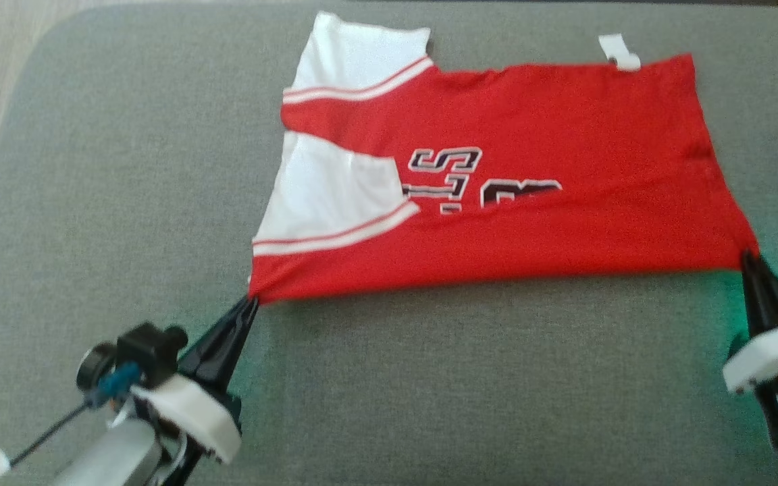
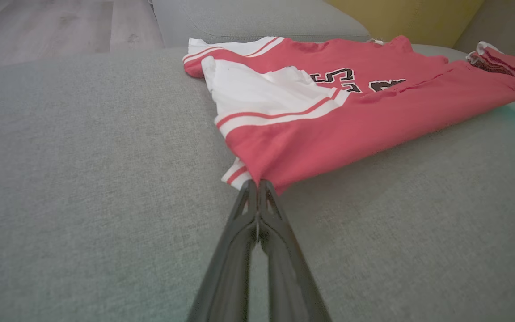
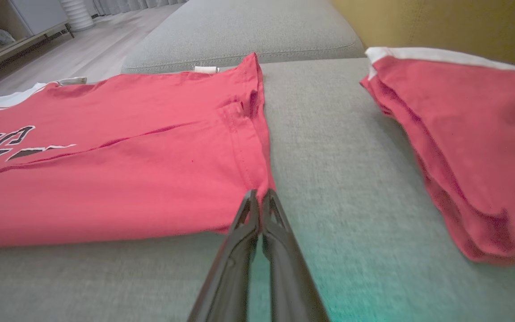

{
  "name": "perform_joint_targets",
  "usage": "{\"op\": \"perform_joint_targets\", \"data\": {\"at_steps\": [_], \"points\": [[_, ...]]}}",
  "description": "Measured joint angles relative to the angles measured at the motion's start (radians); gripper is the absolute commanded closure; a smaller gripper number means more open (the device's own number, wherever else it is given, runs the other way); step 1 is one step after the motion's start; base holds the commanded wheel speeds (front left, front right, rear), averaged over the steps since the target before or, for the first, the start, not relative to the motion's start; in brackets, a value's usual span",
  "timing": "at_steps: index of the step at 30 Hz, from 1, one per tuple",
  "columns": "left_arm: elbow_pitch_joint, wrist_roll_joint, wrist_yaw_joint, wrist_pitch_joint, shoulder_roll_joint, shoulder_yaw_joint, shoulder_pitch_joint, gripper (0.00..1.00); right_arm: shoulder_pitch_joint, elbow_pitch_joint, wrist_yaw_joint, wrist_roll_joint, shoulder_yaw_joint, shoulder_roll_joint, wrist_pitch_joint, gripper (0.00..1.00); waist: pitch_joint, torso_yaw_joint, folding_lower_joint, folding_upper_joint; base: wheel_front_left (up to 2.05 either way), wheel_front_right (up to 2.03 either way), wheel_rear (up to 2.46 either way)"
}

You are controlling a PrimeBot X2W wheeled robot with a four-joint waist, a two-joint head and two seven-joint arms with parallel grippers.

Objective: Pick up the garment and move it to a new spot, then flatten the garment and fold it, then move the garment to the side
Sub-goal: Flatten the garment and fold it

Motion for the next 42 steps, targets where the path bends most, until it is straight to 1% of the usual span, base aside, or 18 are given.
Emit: {"op": "perform_joint_targets", "data": {"at_steps": [3, 8, 12, 15, 16, 17, 18, 19, 20, 23, 26, 27, 29, 32, 33, 36, 39, 42], "points": [[-0.030, -0.005, 0.010, -0.004, 0.019, -0.005, 0.063, 1.00, 0.084, -0.038, 0.000, 0.009, -0.001, -0.013, -0.002, 1.00, -0.024, -0.005, 0.0000, 0.0000, 0.00, 0.00, 0.00], [-0.095, -0.020, 0.049, -0.002, 0.053, -0.029, 0.187, 1.00, 0.242, -0.106, 0.000, 0.016, -0.025, -0.027, -0.017, 1.00, -0.057, -0.017, -0.0001, 0.0000, 0.00, 0.00, 0.00], [-0.126, -0.023, 0.068, -0.007, 0.063, -0.035, 0.244, 1.00, 0.345, -0.146, 0.000, 0.016, -0.049, -0.022, -0.018, 1.00, -0.075, -0.017, -0.0002, 0.0000, 0.00, 0.00, 0.00], [-0.128, -0.027, 0.069, -0.007, 0.064, -0.045, 0.269, 1.00, 0.403, -0.175, 0.000, 0.007, -0.076, -0.007, -0.014, 1.00, -0.080, -0.018, -0.0001, 0.0000, 0.00, 0.00, 0.00], [-0.128, -0.027, 0.074, -0.007, 0.064, -0.048, 0.273, 1.00, 0.414, -0.182, 0.000, 0.007, -0.090, 0.004, -0.007, 0.68, -0.081, -0.019, -0.0002, 0.0000, 0.00, 0.00, 0.00], [-0.129, -0.027, 0.078, -0.008, 0.062, -0.049, 0.274, 1.00, 0.420, -0.190, 0.000, 0.001, -0.100, 0.013, -0.003, 0.00, -0.080, -0.021, -0.0002, 0.0000, 0.00, 0.00, 0.00], [-0.131, -0.033, 0.078, -0.006, 0.061, -0.050, 0.275, 0.70, 0.422, -0.198, 0.000, -0.008, -0.105, 0.021, 0.004, 0.00, -0.078, -0.022, -0.0001, 0.0000, 0.00, 0.00, 0.00], [-0.133, -0.037, 0.078, -0.003, 0.061, -0.052, 0.275, 0.10, 0.422, -0.209, 0.000, -0.013, -0.111, 0.028, 0.012, 0.00, -0.076, -0.023, -0.0001, 0.0000, 0.00, 0.00, 0.00], [-0.139, -0.037, 0.078, 0.010, 0.063, -0.054, 0.274, 0.00, 0.422, -0.223, 0.000, -0.017, -0.118, 0.034, 0.015, 0.00, -0.071, -0.024, -0.0002, 0.0000, 0.00, 0.00, 0.00], [-0.172, -0.007, 0.082, 0.082, 0.085, -0.073, 0.245, 0.00, 0.417, -0.266, 0.000, -0.044, -0.150, 0.044, 0.015, 0.00, -0.047, -0.028, 0.0000, 0.0000, 0.00, 0.00, 0.00], [-0.242, 0.032, 0.086, 0.142, 0.120, -0.067, 0.145, 0.00, 0.406, -0.299, 0.000, -0.071, -0.205, 0.057, 0.028, 0.00, -0.022, -0.033, 0.0001, 0.0000, 0.00, 0.00, 0.00], [-0.242, 0.032, 0.086, 0.142, 0.120, -0.067, 0.145, 0.00, 0.406, -0.299, 0.000, -0.071, -0.205, 0.057, 0.028, 0.00, -0.022, -0.033, 0.0001, 0.0000, 0.00, 0.00, 0.00], [-0.289, 0.053, 0.084, 0.170, 0.131, -0.053, 0.045, 0.00, 0.390, -0.322, 0.000, -0.092, -0.221, 0.077, 0.037, 0.00, -0.005, -0.037, 0.0001, 0.0000, 0.00, 0.00, 0.00], [-0.311, 0.077, 0.049, 0.228, 0.131, -0.026, -0.124, 0.00, 0.352, -0.364, 0.000, -0.120, -0.221, 0.099, 0.055, 0.00, 0.026, -0.045, 0.0002, 0.0000, 0.00, 0.00, 0.00], [-0.289, 0.035, 0.013, 0.272, 0.110, 0.006, -0.227, 0.00, 0.316, -0.389, 0.000, -0.124, -0.205, 0.107, 0.057, 0.00, 0.051, -0.053, 0.0002, 0.0000, 0.00, 0.00, 0.00], [-0.194, -0.004, -0.049, 0.371, 0.083, 0.010, -0.377, 0.00, 0.257, -0.421, 0.000, -0.141, -0.173, 0.128, 0.058, 0.00, 0.091, -0.073, 0.0002, 0.0000, 0.00, 0.00, 0.00], [-0.069, -0.040, -0.080, 0.491, 0.060, 0.005, -0.525, 0.00, 0.213, -0.436, 0.000, -0.147, -0.126, 0.139, 0.059, 0.00, 0.133, -0.100, 0.0003, 0.0000, 0.00, 0.00, 0.00], [0.039, -0.066, -0.092, 0.584, 0.054, 0.002, -0.653, 0.00, 0.176, -0.437, 0.000, -0.147, -0.086, 0.138, 0.057, 0.00, 0.169, -0.137, 0.0003, 0.0000, 0.00, 0.00, 0.00]]}}
